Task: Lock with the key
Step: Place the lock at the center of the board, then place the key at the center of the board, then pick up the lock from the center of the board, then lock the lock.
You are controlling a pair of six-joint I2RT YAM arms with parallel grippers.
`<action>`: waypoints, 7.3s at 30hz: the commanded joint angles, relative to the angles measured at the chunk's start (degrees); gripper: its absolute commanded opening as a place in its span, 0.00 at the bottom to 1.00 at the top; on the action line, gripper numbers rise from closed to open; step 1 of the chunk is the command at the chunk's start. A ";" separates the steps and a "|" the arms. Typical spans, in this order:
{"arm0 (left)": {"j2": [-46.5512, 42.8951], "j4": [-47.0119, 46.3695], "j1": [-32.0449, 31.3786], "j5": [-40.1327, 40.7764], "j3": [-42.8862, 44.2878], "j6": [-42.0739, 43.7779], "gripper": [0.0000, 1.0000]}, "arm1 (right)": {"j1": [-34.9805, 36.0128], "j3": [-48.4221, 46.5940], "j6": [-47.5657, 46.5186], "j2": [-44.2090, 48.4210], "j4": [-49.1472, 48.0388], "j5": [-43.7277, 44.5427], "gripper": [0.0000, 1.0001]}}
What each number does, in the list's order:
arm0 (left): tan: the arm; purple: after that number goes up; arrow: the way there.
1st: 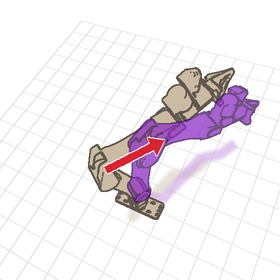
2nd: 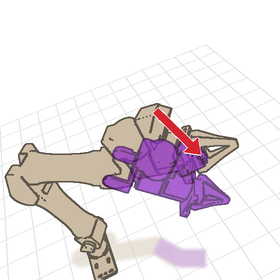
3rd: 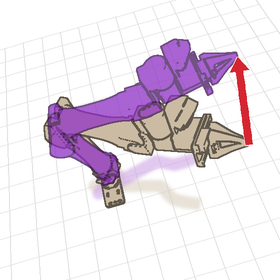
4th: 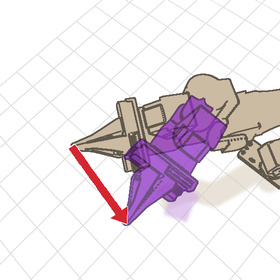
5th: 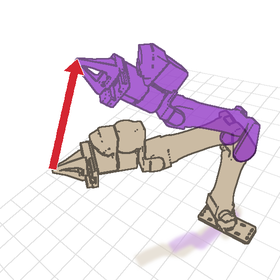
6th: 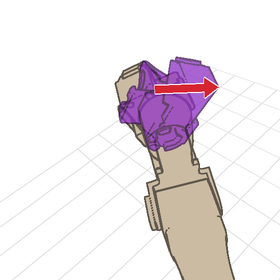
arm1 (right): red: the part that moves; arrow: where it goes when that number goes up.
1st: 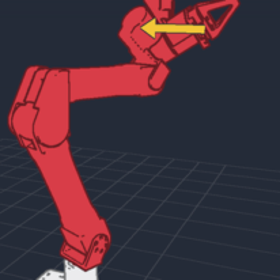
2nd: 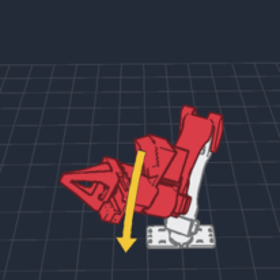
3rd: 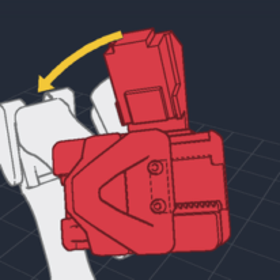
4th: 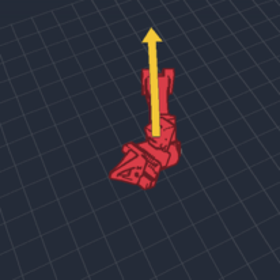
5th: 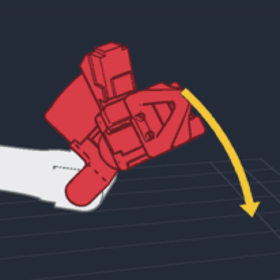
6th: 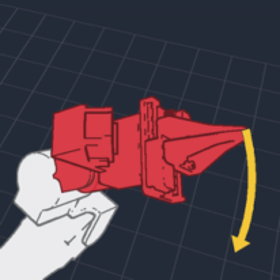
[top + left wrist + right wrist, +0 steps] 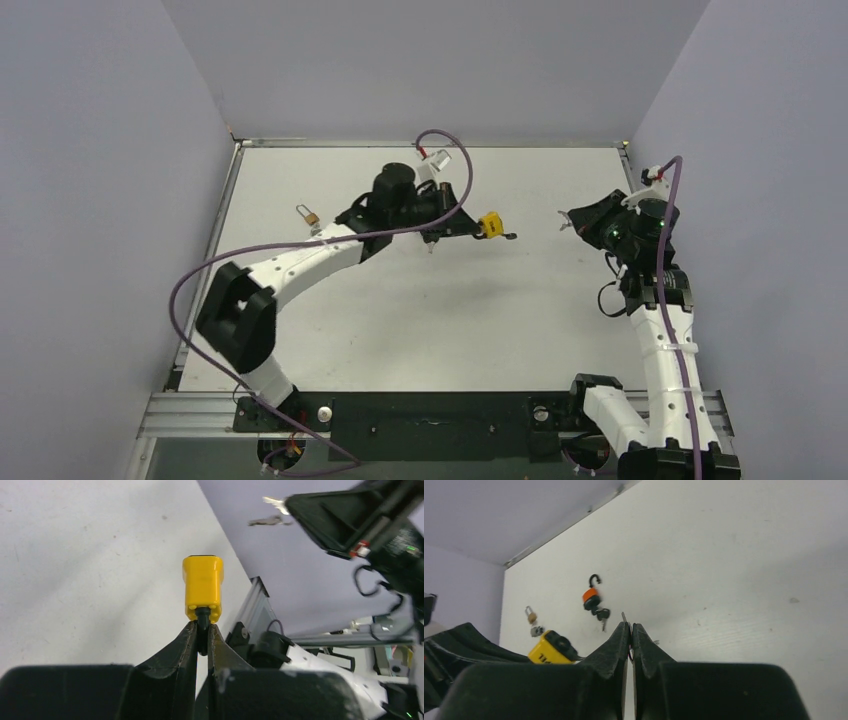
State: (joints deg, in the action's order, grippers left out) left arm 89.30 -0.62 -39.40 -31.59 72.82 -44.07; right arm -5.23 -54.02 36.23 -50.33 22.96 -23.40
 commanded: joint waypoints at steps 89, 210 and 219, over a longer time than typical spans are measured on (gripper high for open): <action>-25.43 27.86 21.44 4.42 -8.52 9.81 0.56 | 34.59 -38.08 -11.65 -64.36 -2.96 28.71 0.73; -15.88 17.63 7.52 -33.90 12.87 25.59 0.47 | 43.84 -20.45 -10.40 -2.37 -1.73 -21.92 0.00; -14.76 19.01 5.16 -32.80 13.38 26.80 0.40 | 44.49 -21.54 -11.73 -3.10 0.01 -19.73 0.00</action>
State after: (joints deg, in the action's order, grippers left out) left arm 74.96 17.98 -33.32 -64.73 83.72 -19.31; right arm 38.74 -72.03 25.12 -53.89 26.24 -43.97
